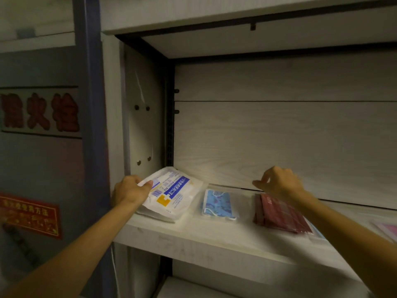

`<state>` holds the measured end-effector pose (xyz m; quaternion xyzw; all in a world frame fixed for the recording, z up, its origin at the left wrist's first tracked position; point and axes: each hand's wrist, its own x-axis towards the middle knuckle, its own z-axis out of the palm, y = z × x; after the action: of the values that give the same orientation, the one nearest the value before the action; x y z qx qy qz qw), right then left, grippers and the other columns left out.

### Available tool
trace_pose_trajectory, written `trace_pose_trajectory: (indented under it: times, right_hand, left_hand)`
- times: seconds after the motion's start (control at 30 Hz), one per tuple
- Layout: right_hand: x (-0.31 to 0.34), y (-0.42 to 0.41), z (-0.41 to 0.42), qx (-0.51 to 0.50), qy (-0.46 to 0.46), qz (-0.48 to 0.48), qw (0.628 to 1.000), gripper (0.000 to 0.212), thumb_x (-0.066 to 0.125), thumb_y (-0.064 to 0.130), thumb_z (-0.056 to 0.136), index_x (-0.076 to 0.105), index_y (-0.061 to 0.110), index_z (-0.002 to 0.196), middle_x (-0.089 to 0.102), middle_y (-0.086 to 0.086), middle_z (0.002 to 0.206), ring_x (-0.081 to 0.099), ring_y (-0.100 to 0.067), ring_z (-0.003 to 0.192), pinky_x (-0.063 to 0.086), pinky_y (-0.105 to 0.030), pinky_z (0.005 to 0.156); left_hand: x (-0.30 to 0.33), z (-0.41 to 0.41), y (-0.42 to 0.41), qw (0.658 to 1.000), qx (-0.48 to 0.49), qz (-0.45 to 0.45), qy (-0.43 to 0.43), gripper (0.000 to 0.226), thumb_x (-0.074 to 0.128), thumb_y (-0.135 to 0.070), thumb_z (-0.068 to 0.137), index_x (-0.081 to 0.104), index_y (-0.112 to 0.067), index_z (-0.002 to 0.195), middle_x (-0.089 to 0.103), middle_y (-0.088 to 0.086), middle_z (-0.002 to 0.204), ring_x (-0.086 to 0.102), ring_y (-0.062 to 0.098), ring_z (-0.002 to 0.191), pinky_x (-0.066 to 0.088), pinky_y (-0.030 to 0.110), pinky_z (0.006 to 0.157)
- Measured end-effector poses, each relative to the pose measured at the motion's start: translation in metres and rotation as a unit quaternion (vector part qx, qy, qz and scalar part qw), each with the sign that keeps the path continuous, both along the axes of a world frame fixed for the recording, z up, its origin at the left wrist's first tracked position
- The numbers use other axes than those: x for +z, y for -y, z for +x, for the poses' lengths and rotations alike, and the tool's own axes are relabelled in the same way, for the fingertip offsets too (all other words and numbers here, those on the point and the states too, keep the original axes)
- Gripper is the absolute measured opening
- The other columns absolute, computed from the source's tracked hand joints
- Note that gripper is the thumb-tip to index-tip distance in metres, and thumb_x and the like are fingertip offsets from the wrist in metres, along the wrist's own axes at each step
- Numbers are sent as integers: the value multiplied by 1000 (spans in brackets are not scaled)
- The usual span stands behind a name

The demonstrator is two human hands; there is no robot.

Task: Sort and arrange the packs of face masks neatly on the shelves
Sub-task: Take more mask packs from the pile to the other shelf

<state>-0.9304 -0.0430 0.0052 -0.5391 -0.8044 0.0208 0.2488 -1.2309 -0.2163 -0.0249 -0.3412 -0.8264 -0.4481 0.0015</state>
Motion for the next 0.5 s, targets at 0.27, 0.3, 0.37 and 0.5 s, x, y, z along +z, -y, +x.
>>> trace_pose_trajectory:
  times: [0.27, 0.3, 0.37, 0.5]
  right_hand:
    - [-4, 28, -4, -22, 35, 4, 999, 39, 60, 56, 86, 71, 19, 93, 67, -4, 101, 59, -27, 98, 46, -35, 85]
    - [-3, 32, -3, -26, 41, 10, 999, 39, 59, 57, 86, 70, 20, 94, 66, -4, 102, 59, -27, 99, 45, -35, 85]
    - [-1, 39, 0, -30, 50, 23, 998, 39, 59, 57, 86, 70, 21, 96, 67, -5, 103, 59, -28, 99, 46, -35, 85]
    - [1, 55, 9, -23, 64, 49, 997, 40, 58, 56, 87, 69, 19, 98, 69, -4, 94, 62, -23, 87, 50, -32, 80]
  left_hand:
    - [-3, -6, -4, 976, 37, -169, -131, 36, 55, -51, 90, 56, -21, 110, 61, 5, 111, 55, 21, 97, 40, 29, 73]
    - [-3, -5, -5, 975, 35, -171, -139, 37, 56, -50, 90, 55, -21, 113, 61, 5, 113, 55, 22, 100, 42, 30, 76]
    - [-5, -4, -7, 973, 16, -164, -162, 36, 57, -48, 90, 56, -22, 115, 61, 4, 111, 56, 22, 100, 47, 32, 81]
    - [0, 7, -6, 965, -20, -114, -237, 33, 56, -41, 92, 56, -21, 119, 63, 5, 116, 56, 25, 107, 42, 35, 89]
